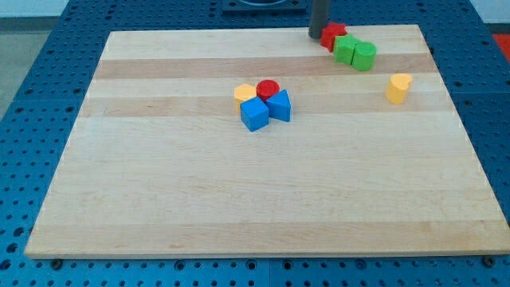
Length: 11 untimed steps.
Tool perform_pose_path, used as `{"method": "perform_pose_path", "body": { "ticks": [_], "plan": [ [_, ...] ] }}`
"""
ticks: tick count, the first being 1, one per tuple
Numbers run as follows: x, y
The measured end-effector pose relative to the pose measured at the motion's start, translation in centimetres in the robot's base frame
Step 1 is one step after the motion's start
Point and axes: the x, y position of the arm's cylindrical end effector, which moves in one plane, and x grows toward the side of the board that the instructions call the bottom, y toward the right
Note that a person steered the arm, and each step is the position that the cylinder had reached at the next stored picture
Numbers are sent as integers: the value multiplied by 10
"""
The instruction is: Keep arm on center right of the board
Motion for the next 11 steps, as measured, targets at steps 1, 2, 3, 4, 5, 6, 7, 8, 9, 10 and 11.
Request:
{"method": "perform_pose_path", "body": {
  "ticks": [1, 2, 3, 4, 5, 6, 7, 8, 9, 10, 11],
  "plan": [
    [0, 26],
    [0, 51],
    [0, 58],
    [-7, 58],
    [-7, 29],
    [3, 1],
    [39, -7],
    [90, -1],
    [139, 22],
    [187, 52],
    [225, 86]
  ]
}}
